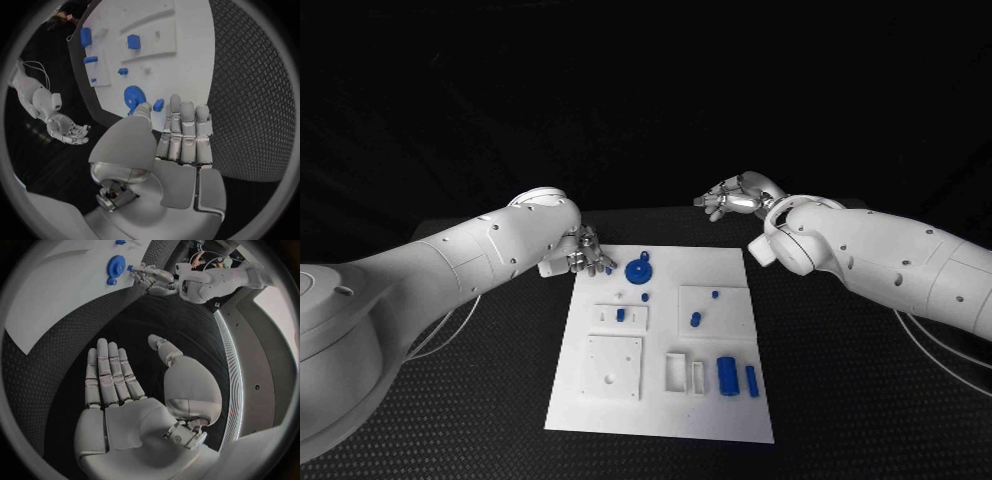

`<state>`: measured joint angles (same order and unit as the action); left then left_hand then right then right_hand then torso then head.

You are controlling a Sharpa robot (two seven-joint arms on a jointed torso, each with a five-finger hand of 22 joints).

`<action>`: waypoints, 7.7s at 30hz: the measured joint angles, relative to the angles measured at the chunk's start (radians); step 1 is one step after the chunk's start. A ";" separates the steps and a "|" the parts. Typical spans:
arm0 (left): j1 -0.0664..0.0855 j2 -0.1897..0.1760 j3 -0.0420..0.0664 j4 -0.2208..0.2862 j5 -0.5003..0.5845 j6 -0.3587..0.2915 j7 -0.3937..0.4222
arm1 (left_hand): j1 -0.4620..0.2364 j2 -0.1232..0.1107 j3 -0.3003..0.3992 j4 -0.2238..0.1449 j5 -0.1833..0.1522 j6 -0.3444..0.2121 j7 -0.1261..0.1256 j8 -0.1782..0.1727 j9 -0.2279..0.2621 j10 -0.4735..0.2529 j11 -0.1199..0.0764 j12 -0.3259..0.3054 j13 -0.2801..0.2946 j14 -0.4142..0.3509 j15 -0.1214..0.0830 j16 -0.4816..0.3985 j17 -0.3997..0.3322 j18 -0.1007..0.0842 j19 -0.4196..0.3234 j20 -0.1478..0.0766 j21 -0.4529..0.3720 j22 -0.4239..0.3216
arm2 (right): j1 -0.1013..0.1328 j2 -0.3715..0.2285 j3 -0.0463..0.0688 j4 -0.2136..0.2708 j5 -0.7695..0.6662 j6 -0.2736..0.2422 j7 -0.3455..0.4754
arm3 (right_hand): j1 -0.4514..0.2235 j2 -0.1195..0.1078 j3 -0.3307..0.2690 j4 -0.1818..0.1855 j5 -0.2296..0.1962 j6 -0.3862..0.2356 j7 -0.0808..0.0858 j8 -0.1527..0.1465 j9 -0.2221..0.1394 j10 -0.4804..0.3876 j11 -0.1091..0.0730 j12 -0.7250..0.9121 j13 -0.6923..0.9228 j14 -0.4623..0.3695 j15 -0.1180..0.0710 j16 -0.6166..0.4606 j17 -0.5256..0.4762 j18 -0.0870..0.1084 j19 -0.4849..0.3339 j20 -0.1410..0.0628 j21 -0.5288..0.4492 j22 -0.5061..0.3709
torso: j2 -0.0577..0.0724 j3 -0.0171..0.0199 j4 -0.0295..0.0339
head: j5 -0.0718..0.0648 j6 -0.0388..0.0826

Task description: Assemble the parts on the task board

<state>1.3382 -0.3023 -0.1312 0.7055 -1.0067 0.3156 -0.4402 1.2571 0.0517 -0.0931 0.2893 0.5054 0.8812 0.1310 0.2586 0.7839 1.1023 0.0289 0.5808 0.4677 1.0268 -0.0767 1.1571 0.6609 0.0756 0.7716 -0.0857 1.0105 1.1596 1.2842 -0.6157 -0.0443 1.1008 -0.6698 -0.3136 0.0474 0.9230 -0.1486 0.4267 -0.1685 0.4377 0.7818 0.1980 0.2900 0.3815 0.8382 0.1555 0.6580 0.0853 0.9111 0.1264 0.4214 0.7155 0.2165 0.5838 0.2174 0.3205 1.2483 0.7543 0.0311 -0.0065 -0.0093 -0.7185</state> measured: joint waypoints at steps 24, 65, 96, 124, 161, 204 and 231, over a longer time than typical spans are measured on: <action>-0.003 0.012 0.000 -0.015 0.007 -0.001 0.012 | 0.076 0.031 0.000 0.000 -0.018 -0.004 0.000 0.032 -0.029 0.000 0.000 0.000 0.001 -0.002 0.002 0.005 0.005 0.002 0.000 0.000 -0.004 0.016 | 0.000 0.004 0.000 -0.003 0.000 0.000 0.000 | 0.000 0.000 0.000 0.000 0.000 0.000 0.000 0.003 -0.001 0.000 0.000 0.000 -0.001 0.000 0.000 0.000 0.000 0.000 0.000 0.000 -0.004 0.001 | 0.000 0.0000 0.0002 | 0.001 -0.004; 0.015 -0.061 0.006 0.048 0.109 -0.069 0.040 | -0.381 0.051 0.638 -0.457 -0.206 0.161 -0.056 0.127 -0.136 0.176 -0.043 -0.082 0.005 0.050 -0.033 0.121 0.030 -0.014 0.092 -0.023 0.023 0.144 | 0.000 -0.006 0.000 0.000 0.000 0.000 -0.001 | 0.000 0.000 0.000 0.000 0.000 0.000 0.000 0.003 -0.002 0.000 0.000 0.004 -0.003 0.000 0.000 0.000 0.000 0.000 0.000 0.000 -0.003 0.003 | -0.001 0.0006 0.0026 | 0.003 -0.007; 0.028 -0.303 -0.079 0.468 0.162 -0.115 -0.009 | -0.451 0.055 0.674 -0.505 -0.138 0.187 -0.068 0.130 -0.128 0.202 -0.049 -0.081 0.015 0.053 -0.031 0.148 0.034 -0.015 0.107 -0.032 0.020 0.148 | 0.000 -0.034 0.000 0.010 0.000 0.000 -0.002 | 0.000 0.000 0.003 -0.003 0.004 0.000 0.000 0.003 -0.001 0.000 0.000 0.004 -0.003 0.000 0.000 0.000 0.000 0.000 0.000 0.000 -0.003 0.004 | -0.001 0.0000 0.0026 | 0.022 -0.006; 0.020 -0.342 -0.109 0.598 0.023 -0.182 -0.045 | -0.459 0.047 0.679 -0.511 -0.116 0.203 -0.074 0.136 -0.124 0.217 -0.049 -0.081 0.017 0.067 -0.030 0.156 0.035 -0.016 0.124 -0.034 0.031 0.148 | 0.000 -0.035 0.000 0.011 0.000 0.000 -0.002 | 0.000 0.000 0.003 -0.003 0.004 0.000 0.000 0.003 -0.002 0.000 0.000 0.004 -0.005 0.000 0.000 0.000 0.001 0.000 0.000 0.000 -0.007 0.006 | 0.001 0.0004 -0.0011 | 0.022 -0.021; -0.014 -0.359 -0.105 0.640 -0.052 -0.251 -0.052 | -0.465 0.040 0.684 -0.510 -0.111 0.239 -0.088 0.109 -0.096 0.292 -0.067 -0.128 0.014 0.130 -0.039 0.237 0.036 -0.006 0.190 -0.053 0.136 0.148 | -0.007 -0.039 -0.001 0.011 0.002 0.009 -0.002 | 0.000 0.000 0.003 -0.003 0.004 0.000 0.000 0.003 -0.003 0.000 0.000 0.004 -0.006 -0.003 0.003 0.000 0.000 0.000 0.000 0.000 -0.007 0.008 | 0.000 0.0001 -0.0003 | 0.024 -0.033; -0.022 -0.381 -0.103 0.652 -0.028 -0.258 -0.031 | -0.455 0.030 0.687 -0.507 -0.103 0.246 -0.088 0.104 -0.086 0.303 -0.077 -0.133 0.022 0.145 -0.042 0.249 0.036 -0.004 0.195 -0.055 0.143 0.148 | -0.012 -0.038 -0.001 0.011 0.004 0.013 -0.002 | 0.000 0.000 0.003 -0.003 0.013 0.000 0.000 0.003 -0.004 0.000 0.000 0.008 -0.008 -0.002 0.002 -0.004 0.000 0.000 -0.004 0.004 -0.011 0.010 | 0.001 -0.0006 -0.0004 | 0.023 -0.034; -0.023 -0.374 -0.104 0.654 -0.031 -0.233 -0.019 | -0.451 0.026 0.686 -0.507 -0.100 0.248 -0.086 0.098 -0.084 0.306 -0.080 -0.133 0.023 0.145 -0.042 0.252 0.036 -0.004 0.195 -0.055 0.147 0.148 | -0.013 -0.038 -0.001 0.010 0.004 0.014 -0.002 | 0.000 0.000 0.003 -0.003 0.013 0.000 0.000 0.003 -0.004 0.000 0.000 0.008 -0.009 -0.005 0.004 -0.004 0.000 0.000 -0.004 0.004 -0.015 0.012 | 0.000 0.0003 0.0001 | 0.023 -0.036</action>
<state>1.3155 -0.6766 -0.2353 1.3590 -1.0376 0.0831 -0.4595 0.8065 0.0774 0.5934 -0.2181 0.4056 1.1291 0.0447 0.3564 0.7002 1.4083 -0.0514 0.4483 0.4908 1.1720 -0.1185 1.4096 0.6965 0.0715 0.9670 -0.1405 1.1577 1.3080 1.2713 -0.6538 -0.0450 1.1113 -0.6657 -0.2999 0.0450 0.9230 -0.1486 0.4294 -0.1712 0.4502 0.7818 0.1980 0.2931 0.3771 0.8382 0.1555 0.6658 0.0763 0.9065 0.1308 0.4175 0.7157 0.2166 0.5801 0.2210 0.3055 1.2598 0.7548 0.0314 -0.0064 0.0138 -0.7544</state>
